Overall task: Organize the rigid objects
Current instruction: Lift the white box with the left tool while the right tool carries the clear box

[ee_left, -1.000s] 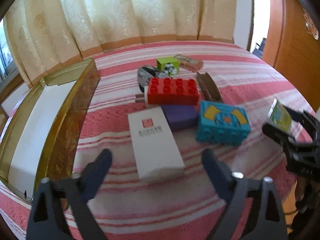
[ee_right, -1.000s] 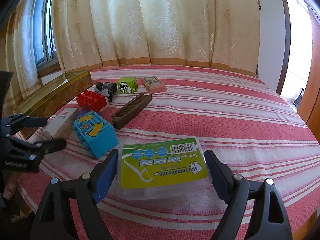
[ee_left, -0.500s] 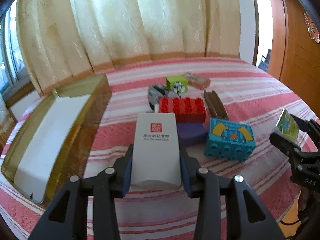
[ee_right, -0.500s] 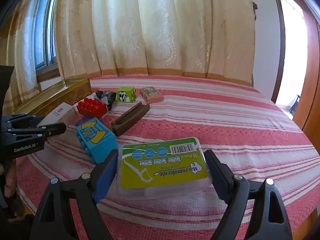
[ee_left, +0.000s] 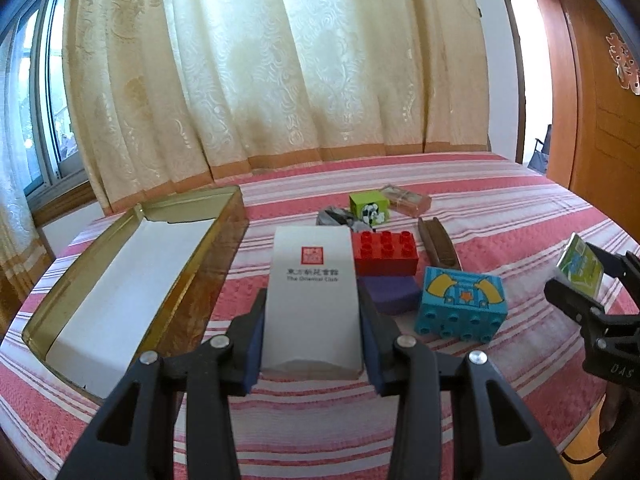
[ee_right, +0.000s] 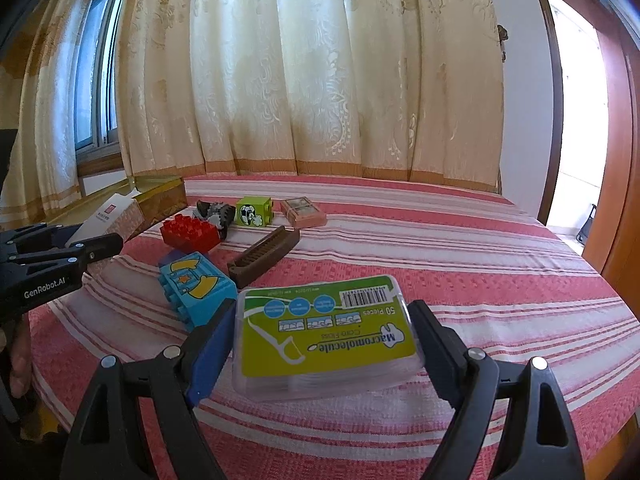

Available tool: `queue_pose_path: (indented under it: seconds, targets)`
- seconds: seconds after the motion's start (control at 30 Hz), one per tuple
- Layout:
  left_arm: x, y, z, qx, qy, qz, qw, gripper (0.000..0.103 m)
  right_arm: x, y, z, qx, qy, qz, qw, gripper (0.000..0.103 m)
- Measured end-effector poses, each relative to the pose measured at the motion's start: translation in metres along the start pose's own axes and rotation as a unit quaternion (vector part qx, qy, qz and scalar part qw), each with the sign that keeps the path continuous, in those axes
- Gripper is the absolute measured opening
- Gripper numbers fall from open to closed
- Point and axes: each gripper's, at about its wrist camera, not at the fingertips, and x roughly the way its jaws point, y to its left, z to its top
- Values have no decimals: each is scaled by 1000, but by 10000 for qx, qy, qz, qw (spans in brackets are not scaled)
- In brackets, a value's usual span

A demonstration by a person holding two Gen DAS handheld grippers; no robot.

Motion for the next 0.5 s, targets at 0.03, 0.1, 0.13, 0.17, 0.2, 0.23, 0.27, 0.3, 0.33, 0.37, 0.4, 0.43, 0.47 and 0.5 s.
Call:
queue_pose_path:
  seconds: [0.03, 0.1, 0.13, 0.17, 0.2, 0.23, 0.27, 0.3, 0.33, 0.37, 0.4, 0.43, 0.47, 0.5]
  targets:
    - [0, 0, 0, -15, -20, 8, 10000, 40, 0, 0, 0, 1, -18, 1, 10000, 86]
    - [-1, 0, 0, -21, -46, 16, 10000, 40, -2, 0, -2, -3, -52, 0, 10000, 86]
    - [-1, 0, -1, -32, -70, 32, 10000, 40, -3, 0, -2, -14, -76, -5, 10000, 86]
    - [-2, 1, -1, -38, -87, 41, 9999, 40, -3, 1, -2, -26, -99, -12, 9999, 86]
    - [-2, 1, -1, -38, -102, 45, 9999, 40, -4, 1, -3, -39, -126, -19, 9999, 86]
    - [-3, 0, -1, -39, -121, 54, 9999, 40, -5, 1, -3, -52, -151, -22, 9999, 86]
    - [-4, 0, -2, -48, -147, 68, 9999, 40, -5, 2, -3, -60, -161, -24, 9999, 86]
    - [-4, 0, -2, -47, -162, 76, 9998, 40, -6, 2, -3, -68, -173, -27, 9998, 86]
    - [-5, -1, -2, -38, -167, 76, 9998, 40, -7, 2, -4, -71, -182, -28, 9998, 86]
    - [-5, -1, -2, -35, -178, 89, 9998, 40, -7, 1, -4, -69, -194, -27, 9998, 86]
    - [-5, -1, -2, -34, -193, 97, 9998, 40, -7, 1, -4, -70, -198, -24, 9998, 86]
    - [-6, -1, -2, -30, -204, 104, 9997, 40, -7, 2, -3, -73, -199, -20, 9998, 86]
    - [-6, -2, -2, -19, -212, 111, 9997, 40, -7, 2, -3, -77, -203, -19, 9998, 86]
    - [-6, -2, -2, -17, -222, 118, 9997, 40, -7, 2, -3, -82, -209, -20, 9997, 86]
